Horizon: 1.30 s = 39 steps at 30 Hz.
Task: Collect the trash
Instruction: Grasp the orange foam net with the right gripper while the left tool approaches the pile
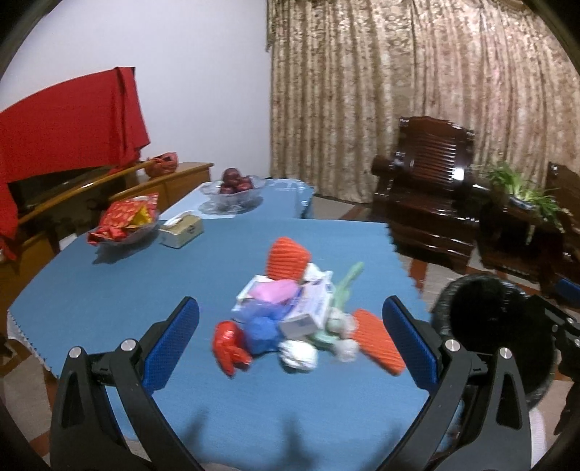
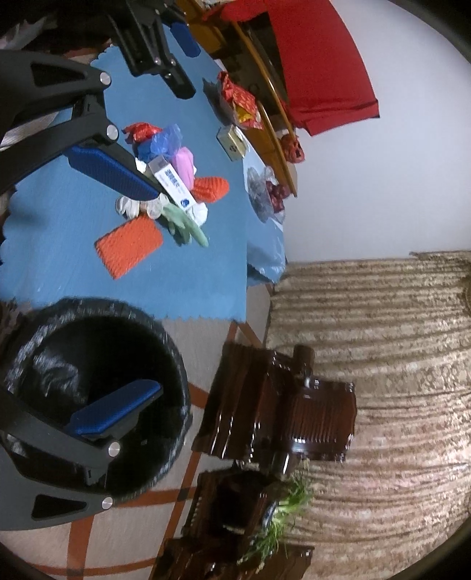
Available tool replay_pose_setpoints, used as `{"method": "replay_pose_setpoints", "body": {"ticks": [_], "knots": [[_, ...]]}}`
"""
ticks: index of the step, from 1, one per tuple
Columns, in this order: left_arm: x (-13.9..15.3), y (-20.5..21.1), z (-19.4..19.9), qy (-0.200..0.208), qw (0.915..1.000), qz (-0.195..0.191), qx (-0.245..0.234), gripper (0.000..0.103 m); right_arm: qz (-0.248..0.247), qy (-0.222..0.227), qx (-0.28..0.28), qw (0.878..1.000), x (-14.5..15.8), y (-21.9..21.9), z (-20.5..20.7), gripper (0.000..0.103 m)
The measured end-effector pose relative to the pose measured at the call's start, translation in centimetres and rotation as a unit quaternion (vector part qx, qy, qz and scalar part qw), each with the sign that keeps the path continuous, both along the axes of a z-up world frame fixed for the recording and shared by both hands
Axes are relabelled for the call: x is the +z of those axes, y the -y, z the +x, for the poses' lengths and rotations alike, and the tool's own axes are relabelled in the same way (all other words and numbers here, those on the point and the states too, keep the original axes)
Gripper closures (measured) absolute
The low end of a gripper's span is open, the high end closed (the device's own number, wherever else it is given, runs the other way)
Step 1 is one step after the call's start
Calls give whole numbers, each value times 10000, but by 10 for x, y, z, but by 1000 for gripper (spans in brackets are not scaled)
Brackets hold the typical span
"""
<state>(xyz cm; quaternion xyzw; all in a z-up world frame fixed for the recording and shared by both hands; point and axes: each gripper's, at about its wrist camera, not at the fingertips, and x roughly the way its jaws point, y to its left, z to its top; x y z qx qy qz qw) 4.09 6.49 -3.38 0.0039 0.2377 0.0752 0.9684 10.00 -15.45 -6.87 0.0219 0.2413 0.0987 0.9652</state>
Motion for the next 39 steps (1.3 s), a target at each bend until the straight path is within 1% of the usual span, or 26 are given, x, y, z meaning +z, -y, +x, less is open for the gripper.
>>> {"method": "replay_pose_setpoints", "body": {"ticks": [6,10,11,15,19,24,29,31,35,38,39], "knots": [[-20,-31,20,-114,9998,-35,153,5,-158,-157,450,9987,-30,-36,34,6],[-36,-43,30,-159,9995,97,238,5,-155,-354,744,9965,-54,-55,55,12],[-40,-45,32,-192,9994,126,249,5,-140,-414,785,9960,-60,-58,61,12],[-53,-55,39,-280,9992,-3,299,5,-201,-616,924,9936,-82,-69,81,19],[-65,-62,46,-378,9988,20,305,5,-333,-810,1051,9906,-102,-79,98,20],[-75,-67,53,-523,9981,-72,328,5,-397,-1107,1061,9874,-126,-82,116,23],[-83,-66,59,-570,9979,-76,300,5,-502,-1259,1066,9850,-140,-83,127,25],[-86,-66,62,-606,9976,-112,322,5,-519,-1329,1088,9838,-145,-83,130,29],[-90,-64,68,-713,9969,-169,282,5,-583,-1412,1092,9822,-151,-82,134,33],[-94,-59,71,-802,9964,-187,200,5,-721,-1388,1110,9814,-153,-83,135,41],[-95,-57,72,-817,9963,-180,178,5,-725,-1386,1101,9815,-153,-83,134,45]]}}
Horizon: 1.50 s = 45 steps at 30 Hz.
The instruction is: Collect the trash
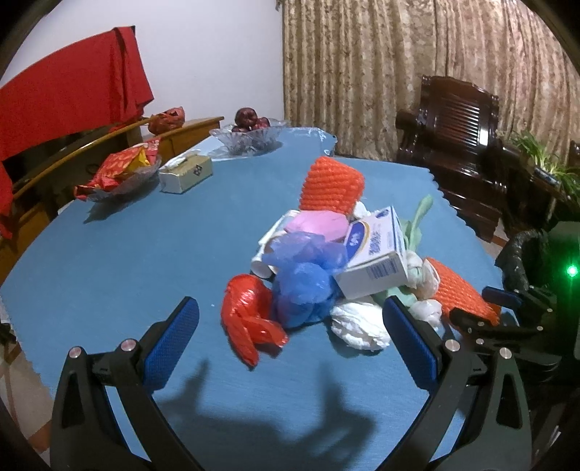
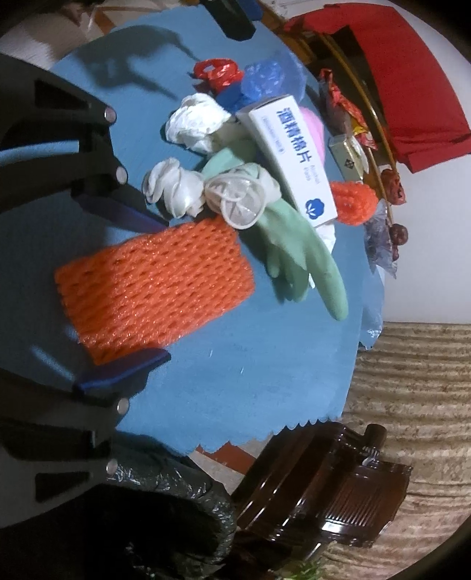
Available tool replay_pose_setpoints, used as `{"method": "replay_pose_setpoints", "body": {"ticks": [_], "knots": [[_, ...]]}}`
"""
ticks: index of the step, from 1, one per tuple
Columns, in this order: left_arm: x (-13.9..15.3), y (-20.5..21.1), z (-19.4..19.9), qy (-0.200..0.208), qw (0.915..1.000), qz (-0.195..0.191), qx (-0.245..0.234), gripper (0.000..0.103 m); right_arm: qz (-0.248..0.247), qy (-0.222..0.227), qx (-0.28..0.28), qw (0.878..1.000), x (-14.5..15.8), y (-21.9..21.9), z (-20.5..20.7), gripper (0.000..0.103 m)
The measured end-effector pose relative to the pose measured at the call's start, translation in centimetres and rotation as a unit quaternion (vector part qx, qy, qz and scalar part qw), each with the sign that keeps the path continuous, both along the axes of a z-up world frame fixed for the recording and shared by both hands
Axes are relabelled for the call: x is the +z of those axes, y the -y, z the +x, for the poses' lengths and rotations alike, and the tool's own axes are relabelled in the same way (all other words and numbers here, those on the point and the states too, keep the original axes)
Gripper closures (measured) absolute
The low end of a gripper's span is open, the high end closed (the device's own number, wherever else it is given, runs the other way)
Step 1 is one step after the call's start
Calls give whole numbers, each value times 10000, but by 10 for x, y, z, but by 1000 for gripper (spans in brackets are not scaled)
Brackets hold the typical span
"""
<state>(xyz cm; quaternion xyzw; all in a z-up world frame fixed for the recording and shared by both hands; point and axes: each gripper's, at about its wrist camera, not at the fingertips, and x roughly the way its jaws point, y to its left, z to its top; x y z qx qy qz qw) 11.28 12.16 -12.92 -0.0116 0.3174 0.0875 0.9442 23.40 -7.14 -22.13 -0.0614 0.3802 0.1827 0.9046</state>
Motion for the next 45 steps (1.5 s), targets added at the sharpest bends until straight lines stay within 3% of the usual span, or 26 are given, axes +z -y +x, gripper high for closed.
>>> {"method": "replay_pose_setpoints", "body": {"ticks": [2,4,10,15,17,25,38,45], "knots": [[-2,6,1,-43,9999,33,-92,5,36,14,-8,10000,1,2,0,53],[-4,11,2,-71,9998,76,-184,5,169,3,35,9999,2,4,-1,68],[-3,20,6,-27,9996,72,-287,5,268,-21,167,9995,8,1,0,92],[-1,27,13,-20,9994,45,-338,14,303,150,-14,9994,25,5,0,92],[-1,32,17,-29,9991,38,-411,22,371,187,-124,9991,32,10,1,92],[-4,49,35,-45,9978,157,-640,23,500,161,-232,9984,37,18,9,92],[-28,62,62,-312,9948,619,-752,35,609,-37,-251,9978,29,21,19,92],[-26,55,68,-271,9950,574,-771,47,617,-45,-222,9978,28,21,20,92]]}}
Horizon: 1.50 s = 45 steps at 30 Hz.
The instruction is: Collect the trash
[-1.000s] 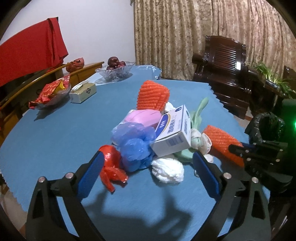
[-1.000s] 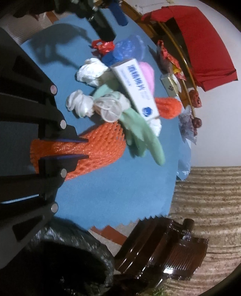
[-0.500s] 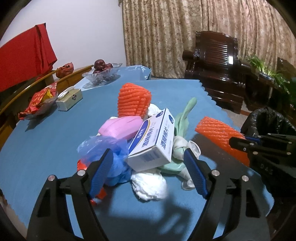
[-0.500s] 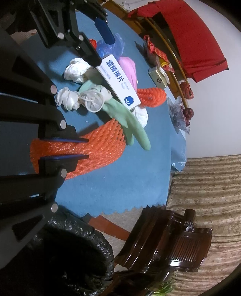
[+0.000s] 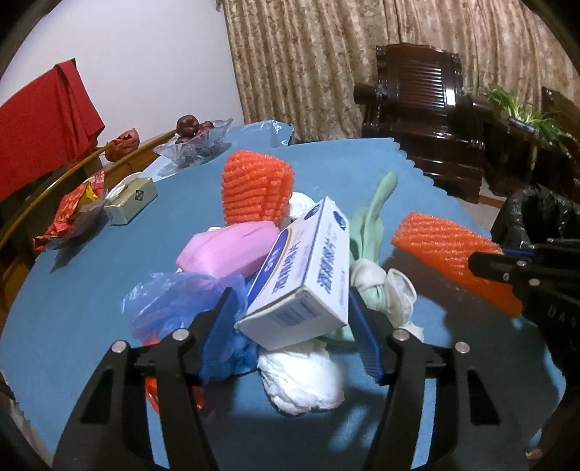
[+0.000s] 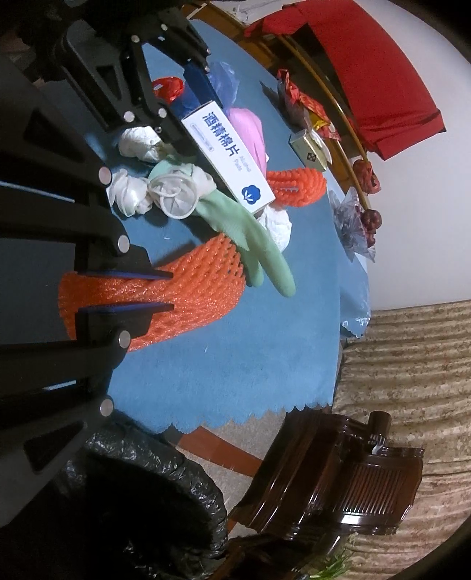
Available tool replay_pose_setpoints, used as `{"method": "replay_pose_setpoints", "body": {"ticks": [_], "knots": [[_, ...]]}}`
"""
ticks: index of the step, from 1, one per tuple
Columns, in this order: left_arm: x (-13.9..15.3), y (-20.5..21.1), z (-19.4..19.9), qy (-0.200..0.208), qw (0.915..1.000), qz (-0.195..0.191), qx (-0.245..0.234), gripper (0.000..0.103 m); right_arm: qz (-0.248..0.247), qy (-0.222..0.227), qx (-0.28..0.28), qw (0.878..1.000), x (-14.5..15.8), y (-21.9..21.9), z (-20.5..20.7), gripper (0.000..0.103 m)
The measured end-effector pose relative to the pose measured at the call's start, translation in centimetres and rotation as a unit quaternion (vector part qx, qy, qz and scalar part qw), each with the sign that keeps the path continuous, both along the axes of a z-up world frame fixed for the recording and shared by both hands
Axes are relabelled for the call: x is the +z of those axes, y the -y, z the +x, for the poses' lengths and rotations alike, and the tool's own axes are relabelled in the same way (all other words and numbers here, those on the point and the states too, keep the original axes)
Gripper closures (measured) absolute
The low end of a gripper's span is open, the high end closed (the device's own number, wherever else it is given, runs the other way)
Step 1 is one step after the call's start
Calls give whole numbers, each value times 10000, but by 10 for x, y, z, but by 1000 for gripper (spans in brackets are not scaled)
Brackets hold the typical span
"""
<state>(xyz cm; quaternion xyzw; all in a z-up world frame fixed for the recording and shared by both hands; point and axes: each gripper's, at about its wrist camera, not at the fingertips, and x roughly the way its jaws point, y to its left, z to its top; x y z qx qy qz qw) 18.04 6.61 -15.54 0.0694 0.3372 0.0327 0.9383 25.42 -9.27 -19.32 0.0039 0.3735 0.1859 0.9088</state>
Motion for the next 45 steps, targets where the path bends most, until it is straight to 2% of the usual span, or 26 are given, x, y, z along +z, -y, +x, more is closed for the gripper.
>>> {"method": "replay_pose_setpoints", "body": {"ticks": [4,10,13,16,19,21,26,31,39,41,45], "knots": [[6,1,0,92,9999,-34,-47,59,-2,27,2,10000,2,0,-1,92],[17,-4,-3,142,9992,-373,19,68,24,72,-3,10000,8,1,-4,92],[24,-4,-8,187,9982,-565,16,68,25,88,-9,10000,9,1,-5,92],[20,2,-9,162,9990,-425,-5,66,28,78,-26,10000,9,2,-6,92],[9,0,-1,-63,9989,-450,90,58,15,55,-41,10000,9,4,-5,92],[6,-2,1,-83,9988,-464,92,58,2,47,-55,10000,9,4,-5,92],[16,3,-4,138,9994,-330,15,69,79,122,-83,9999,16,8,-8,92],[33,3,-12,370,9979,-523,-35,72,148,243,-78,9996,26,11,-16,92],[58,24,-31,723,9958,-507,-240,72,194,371,-207,9989,40,21,-24,92],[55,29,-32,734,9960,-430,-290,72,168,345,-232,9990,38,23,-25,92],[39,30,-24,478,9972,-504,-284,72,151,259,-265,9992,34,23,-23,92]]}}
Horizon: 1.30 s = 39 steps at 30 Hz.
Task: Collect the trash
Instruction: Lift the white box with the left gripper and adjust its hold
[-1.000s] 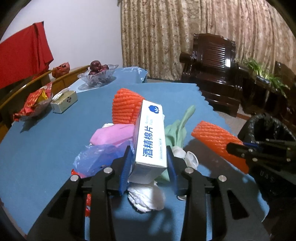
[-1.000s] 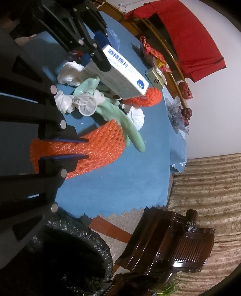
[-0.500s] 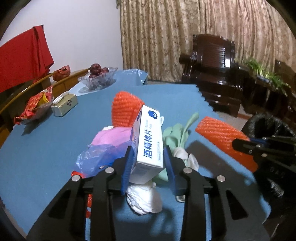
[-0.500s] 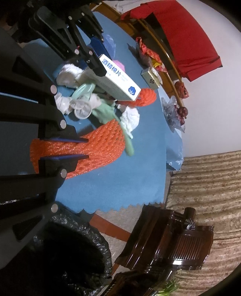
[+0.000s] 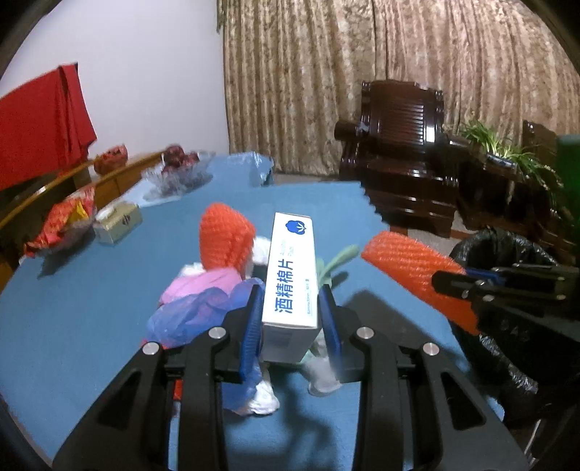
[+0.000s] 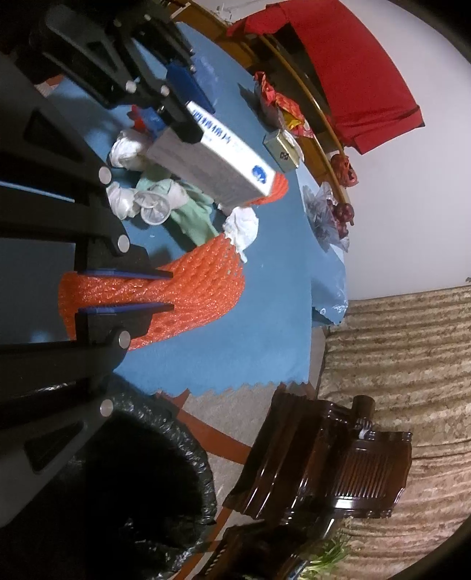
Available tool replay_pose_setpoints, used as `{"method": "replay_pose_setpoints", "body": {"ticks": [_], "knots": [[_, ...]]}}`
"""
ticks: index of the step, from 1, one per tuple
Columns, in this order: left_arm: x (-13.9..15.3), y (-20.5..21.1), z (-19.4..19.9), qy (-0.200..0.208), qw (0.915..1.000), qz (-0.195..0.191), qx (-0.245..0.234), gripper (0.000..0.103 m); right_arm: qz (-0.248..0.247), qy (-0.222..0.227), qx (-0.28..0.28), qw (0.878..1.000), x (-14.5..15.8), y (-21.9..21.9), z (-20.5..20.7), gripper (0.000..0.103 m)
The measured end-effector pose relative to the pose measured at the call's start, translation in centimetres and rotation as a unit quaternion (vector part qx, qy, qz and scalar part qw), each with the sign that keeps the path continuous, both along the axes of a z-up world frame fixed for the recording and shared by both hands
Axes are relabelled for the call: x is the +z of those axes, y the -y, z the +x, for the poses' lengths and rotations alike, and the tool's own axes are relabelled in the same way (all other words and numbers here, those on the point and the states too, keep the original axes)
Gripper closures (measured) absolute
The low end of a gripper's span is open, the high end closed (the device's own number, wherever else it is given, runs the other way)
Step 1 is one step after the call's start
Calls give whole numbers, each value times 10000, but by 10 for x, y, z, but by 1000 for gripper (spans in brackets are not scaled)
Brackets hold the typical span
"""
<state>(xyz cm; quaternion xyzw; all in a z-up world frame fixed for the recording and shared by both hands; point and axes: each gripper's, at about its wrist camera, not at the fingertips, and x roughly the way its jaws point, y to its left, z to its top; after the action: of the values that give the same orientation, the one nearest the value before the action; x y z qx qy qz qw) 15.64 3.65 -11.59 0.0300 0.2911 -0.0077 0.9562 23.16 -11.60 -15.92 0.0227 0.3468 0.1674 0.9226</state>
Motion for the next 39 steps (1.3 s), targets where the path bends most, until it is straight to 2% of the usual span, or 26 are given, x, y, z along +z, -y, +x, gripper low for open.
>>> {"method": "replay_pose_setpoints", "body": {"ticks": [4,8,11,21,23,27,31,35,39], "knots": [[-3,-1,2,-11,10000,38,71,65,-19,-39,-1,10000,-3,1,2,92],[-1,-1,3,9,10000,24,91,44,-13,-58,-1,10000,-4,2,3,92],[3,-4,-1,51,9999,10,134,40,-18,-87,12,10000,-5,1,3,92],[17,-11,-17,63,9998,-104,178,41,-21,-109,31,9999,-6,0,6,92],[18,-10,-20,-8,9998,-135,149,46,-25,-102,29,9999,-5,0,6,92],[19,-4,-29,-104,9997,-235,0,47,-36,-82,-1,10000,-4,0,5,92],[7,3,-29,-297,9992,-260,-75,53,-13,-76,-29,10000,-4,2,4,92],[-9,-1,-23,-645,9974,-302,106,54,-9,-105,-14,9999,-7,2,4,92],[-14,-4,-18,-690,9970,-254,238,54,5,-134,-13,9999,-9,3,6,92]]}}
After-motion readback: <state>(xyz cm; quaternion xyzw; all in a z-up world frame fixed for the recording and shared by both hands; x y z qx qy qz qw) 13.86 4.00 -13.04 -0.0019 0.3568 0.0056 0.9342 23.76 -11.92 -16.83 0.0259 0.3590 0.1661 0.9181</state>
